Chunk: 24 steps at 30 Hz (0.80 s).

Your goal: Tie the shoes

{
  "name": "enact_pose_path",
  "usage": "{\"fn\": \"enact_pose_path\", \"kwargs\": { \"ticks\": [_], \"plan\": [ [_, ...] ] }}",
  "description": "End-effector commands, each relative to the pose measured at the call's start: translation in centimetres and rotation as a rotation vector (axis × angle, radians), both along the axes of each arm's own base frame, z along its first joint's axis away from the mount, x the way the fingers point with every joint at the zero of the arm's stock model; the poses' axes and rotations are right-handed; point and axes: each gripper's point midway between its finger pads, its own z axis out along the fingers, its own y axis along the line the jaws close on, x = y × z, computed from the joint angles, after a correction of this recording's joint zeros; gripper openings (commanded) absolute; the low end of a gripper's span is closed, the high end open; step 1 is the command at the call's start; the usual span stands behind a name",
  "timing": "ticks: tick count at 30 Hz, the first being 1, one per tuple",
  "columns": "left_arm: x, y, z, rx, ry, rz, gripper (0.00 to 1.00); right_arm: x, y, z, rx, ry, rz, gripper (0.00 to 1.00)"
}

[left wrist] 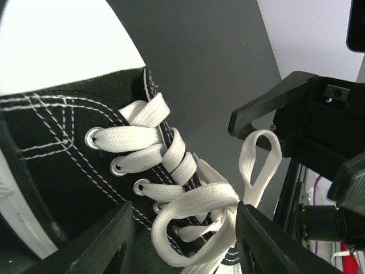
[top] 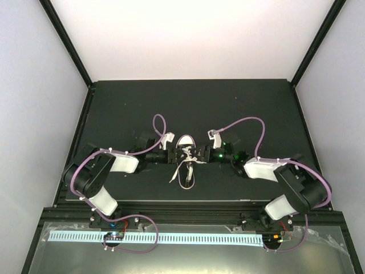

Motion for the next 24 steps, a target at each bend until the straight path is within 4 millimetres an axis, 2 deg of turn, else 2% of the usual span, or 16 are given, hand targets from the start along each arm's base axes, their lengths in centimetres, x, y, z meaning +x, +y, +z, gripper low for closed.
{"fn": "enact_pose_path", "kwargs": {
  "ticks": [1,4,7,12,16,18,24],
  "plan": [
    [0.6,-1.5,1.5,-0.059,-0.035,-0.033,0.49,0.1,1.5,0.6,0.039,-0.018,0.038,0.68],
    [0.6,-1.7,1.4,-0.072,-0.025,-0.037,0.43,0.0,1.8,0.0,0.036,-0.002,0.038,0.62],
    [0.6,-1.9,1.4,-0.078,-0.026,-0.04,0.35,0.0,1.8,-0.4,0.038,0.008,0.035,0.51],
    [0.6,-1.9,1.5,-0.085,-0.031,-0.031,0.17,0.2,1.8,-0.5,0.041,0.01,0.023,0.17],
    [0.5,-1.7,1.7,-0.087,-0.044,-0.022,0.06,0.3,1.4,-0.5,0.023,0.005,0.001,0.03],
    [0.5,-1.5,1.8,-0.088,-0.054,-0.014,0.02,0.3,1.1,-0.6,0.012,0.002,-0.009,0.02],
    [0.7,-0.4,1.8,-0.042,-0.085,0.045,0.02,0.2,-0.1,-1.1,-0.027,-0.002,-0.058,0.02]
  ]
}}
